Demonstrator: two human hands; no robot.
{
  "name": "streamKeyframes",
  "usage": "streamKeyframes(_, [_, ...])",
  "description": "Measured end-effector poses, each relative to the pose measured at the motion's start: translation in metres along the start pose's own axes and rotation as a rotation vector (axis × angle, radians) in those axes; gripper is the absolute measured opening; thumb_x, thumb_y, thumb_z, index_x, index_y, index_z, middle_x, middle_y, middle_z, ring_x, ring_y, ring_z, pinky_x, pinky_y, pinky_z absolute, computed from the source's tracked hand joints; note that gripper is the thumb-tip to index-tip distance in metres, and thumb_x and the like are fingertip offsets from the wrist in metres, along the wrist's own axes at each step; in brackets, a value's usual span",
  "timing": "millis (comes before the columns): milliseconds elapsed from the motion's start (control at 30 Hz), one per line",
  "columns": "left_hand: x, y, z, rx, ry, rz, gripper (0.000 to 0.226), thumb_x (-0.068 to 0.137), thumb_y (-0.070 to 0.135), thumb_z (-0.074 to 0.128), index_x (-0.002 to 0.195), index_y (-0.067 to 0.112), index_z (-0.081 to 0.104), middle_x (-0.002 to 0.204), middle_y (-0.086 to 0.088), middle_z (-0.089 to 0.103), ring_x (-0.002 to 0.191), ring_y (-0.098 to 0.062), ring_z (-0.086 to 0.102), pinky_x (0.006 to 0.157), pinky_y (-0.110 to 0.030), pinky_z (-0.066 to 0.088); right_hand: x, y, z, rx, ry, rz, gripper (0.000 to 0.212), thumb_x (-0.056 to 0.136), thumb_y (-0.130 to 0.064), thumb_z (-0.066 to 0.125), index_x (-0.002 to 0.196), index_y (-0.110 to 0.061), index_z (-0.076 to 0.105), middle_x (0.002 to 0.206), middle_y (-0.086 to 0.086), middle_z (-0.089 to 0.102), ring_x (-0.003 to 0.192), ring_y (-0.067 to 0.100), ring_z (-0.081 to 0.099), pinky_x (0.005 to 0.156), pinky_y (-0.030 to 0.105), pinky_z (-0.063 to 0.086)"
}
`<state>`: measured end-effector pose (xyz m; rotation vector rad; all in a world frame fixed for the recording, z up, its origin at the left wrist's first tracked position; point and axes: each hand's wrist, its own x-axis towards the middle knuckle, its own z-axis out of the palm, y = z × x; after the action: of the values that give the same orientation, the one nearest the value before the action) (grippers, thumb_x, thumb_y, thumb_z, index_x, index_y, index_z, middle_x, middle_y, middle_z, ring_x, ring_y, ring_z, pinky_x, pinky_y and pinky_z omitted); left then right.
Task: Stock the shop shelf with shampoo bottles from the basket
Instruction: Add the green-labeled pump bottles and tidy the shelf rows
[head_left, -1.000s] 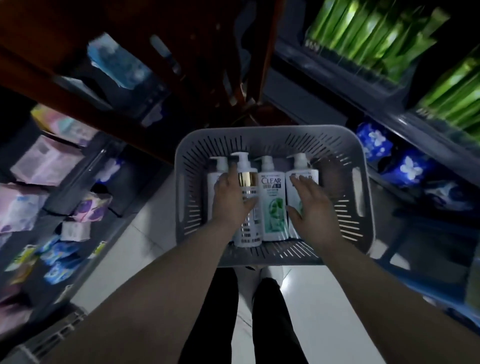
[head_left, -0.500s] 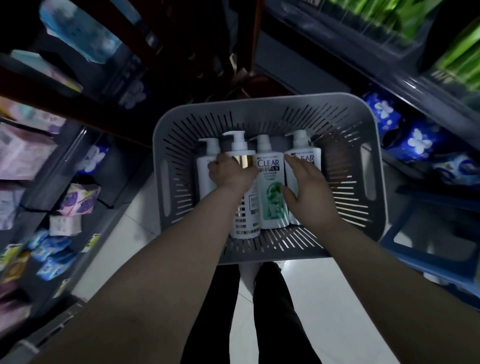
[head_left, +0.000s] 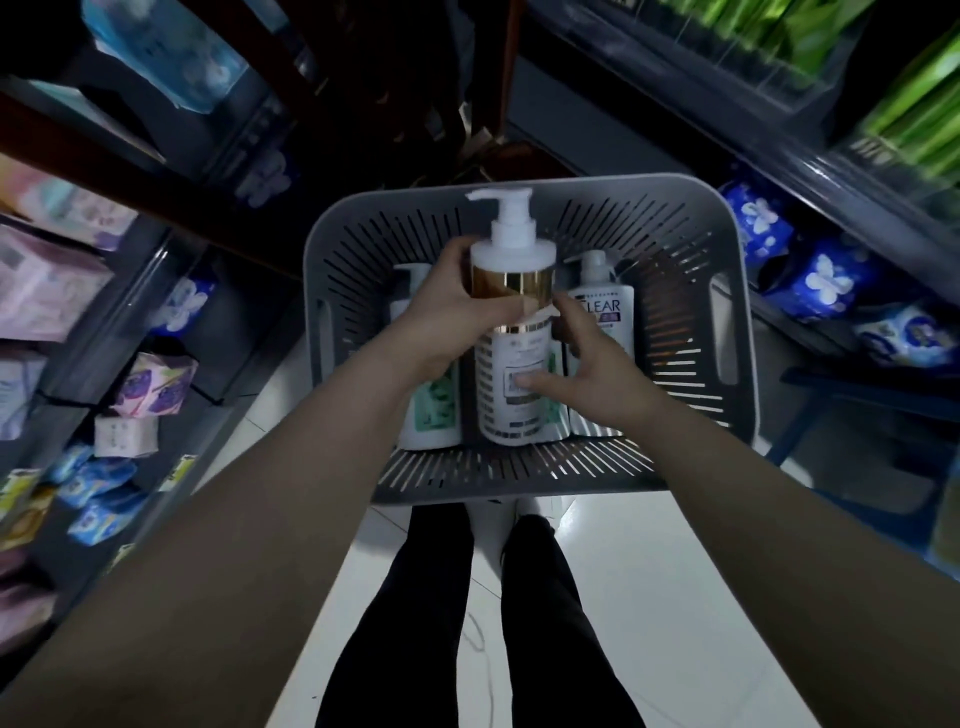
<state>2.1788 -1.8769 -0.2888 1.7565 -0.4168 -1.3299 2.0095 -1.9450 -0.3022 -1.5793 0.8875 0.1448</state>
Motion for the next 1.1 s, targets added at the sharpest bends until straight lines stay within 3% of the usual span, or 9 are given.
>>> streamKeyframes(100, [-0.010, 0.018, -0.003, -0.188, 0.002, 0.036, 0.065, 0.069, 0.013, 0.081, 0.124, 0.016, 0.047, 0.112, -0.003, 0.065, 0.103, -0.017, 0.065, 0.085, -0.034, 0.055, 0.000, -0.016, 0.003, 0.176, 0.027, -0.011, 0.075, 0.074, -0.015, 0.081, 0.137, -0.019, 0.039, 0.115, -0.010, 0.062, 0.100, -0.008, 0.061, 0.082, 0.013, 0.050])
streamKeyframes(167, [-0.017, 0.024, 0.000, -0.171, 0.002, 0.049, 0.059, 0.074, 0.012, 0.080, 0.124, 0.015, 0.049, 0.111, -0.004, 0.066, 0.101, -0.016, 0.066, 0.083, -0.032, 0.056, -0.002, -0.024, 0.006, 0.225, 0.070, -0.045, 0.070, 0.073, -0.012, 0.082, 0.131, -0.015, 0.043, 0.111, -0.002, 0.066, 0.100, 0.005, 0.065, 0.083, 0.023, 0.054])
streamKeyframes(233, [-0.024, 0.023, 0.001, -0.118, 0.009, 0.052, 0.058, 0.076, 0.013, 0.080, 0.124, 0.015, 0.048, 0.112, -0.005, 0.066, 0.102, -0.016, 0.067, 0.084, -0.034, 0.056, -0.003, -0.029, 0.007, 0.198, 0.037, -0.054, 0.069, 0.074, -0.013, 0.081, 0.131, -0.016, 0.043, 0.111, -0.004, 0.065, 0.101, 0.000, 0.064, 0.085, 0.020, 0.051])
streamKeyframes(333, [-0.028, 0.015, -0.004, -0.066, 0.065, 0.068, 0.058, 0.076, 0.012, 0.080, 0.123, 0.020, 0.048, 0.111, 0.004, 0.066, 0.100, -0.009, 0.066, 0.084, -0.031, 0.055, 0.003, -0.012, -0.002, -0.085, -0.035, -0.006, 0.098, 0.071, -0.036, 0.083, 0.149, -0.024, 0.025, 0.146, 0.002, 0.041, 0.134, 0.011, 0.039, 0.109, 0.033, 0.036])
streamKeyframes(467, [-0.027, 0.002, -0.017, -0.033, 0.112, 0.025, 0.061, 0.075, 0.012, 0.080, 0.124, 0.026, 0.046, 0.110, 0.011, 0.063, 0.098, -0.001, 0.061, 0.079, -0.025, 0.051, 0.027, 0.026, -0.018, -0.418, 0.211, 0.236, 0.113, 0.075, -0.035, 0.080, 0.154, -0.020, 0.000, 0.160, 0.013, 0.007, 0.146, 0.031, 0.010, 0.118, 0.044, 0.018])
streamKeyframes(567, [-0.024, -0.009, -0.022, -0.030, 0.127, 0.001, 0.066, 0.074, 0.014, 0.081, 0.128, 0.023, 0.045, 0.115, 0.007, 0.063, 0.103, -0.006, 0.062, 0.081, -0.026, 0.051, 0.049, 0.054, -0.018, -0.392, 0.300, 0.364, 0.112, 0.079, -0.020, 0.077, 0.153, -0.014, -0.007, 0.154, 0.023, 0.018, 0.141, 0.036, 0.024, 0.115, 0.042, 0.025])
streamKeyframes(667, [-0.022, -0.018, -0.024, -0.034, 0.130, -0.010, 0.066, 0.074, 0.015, 0.080, 0.129, 0.024, 0.045, 0.116, 0.006, 0.063, 0.104, -0.008, 0.062, 0.080, -0.026, 0.052, 0.064, 0.080, -0.015, -0.268, 0.344, 0.506, 0.116, 0.078, -0.025, 0.077, 0.152, -0.014, -0.012, 0.144, 0.025, 0.037, 0.128, 0.038, 0.044, 0.107, 0.045, 0.038])
streamKeyframes(900, [-0.021, -0.030, -0.025, -0.029, 0.155, 0.004, 0.064, 0.073, 0.015, 0.081, 0.122, 0.033, 0.044, 0.113, 0.013, 0.061, 0.105, -0.003, 0.060, 0.084, -0.027, 0.052, 0.074, 0.096, -0.004, -0.140, 0.454, 0.510, 0.100, 0.041, -0.048, 0.086, 0.126, -0.014, 0.047, 0.112, 0.010, 0.062, 0.097, 0.025, 0.063, 0.083, 0.039, 0.056])
streamKeyframes(1100, [-0.029, -0.025, -0.031, -0.044, 0.181, 0.028, 0.064, 0.074, 0.016, 0.081, 0.125, 0.032, 0.045, 0.114, 0.011, 0.063, 0.106, -0.006, 0.062, 0.087, -0.030, 0.053, 0.069, 0.076, -0.006, 0.068, 0.388, 0.548, 0.070, 0.061, -0.018, 0.089, 0.119, -0.008, 0.051, 0.103, 0.003, 0.062, 0.087, 0.021, 0.062, 0.070, 0.030, 0.051])
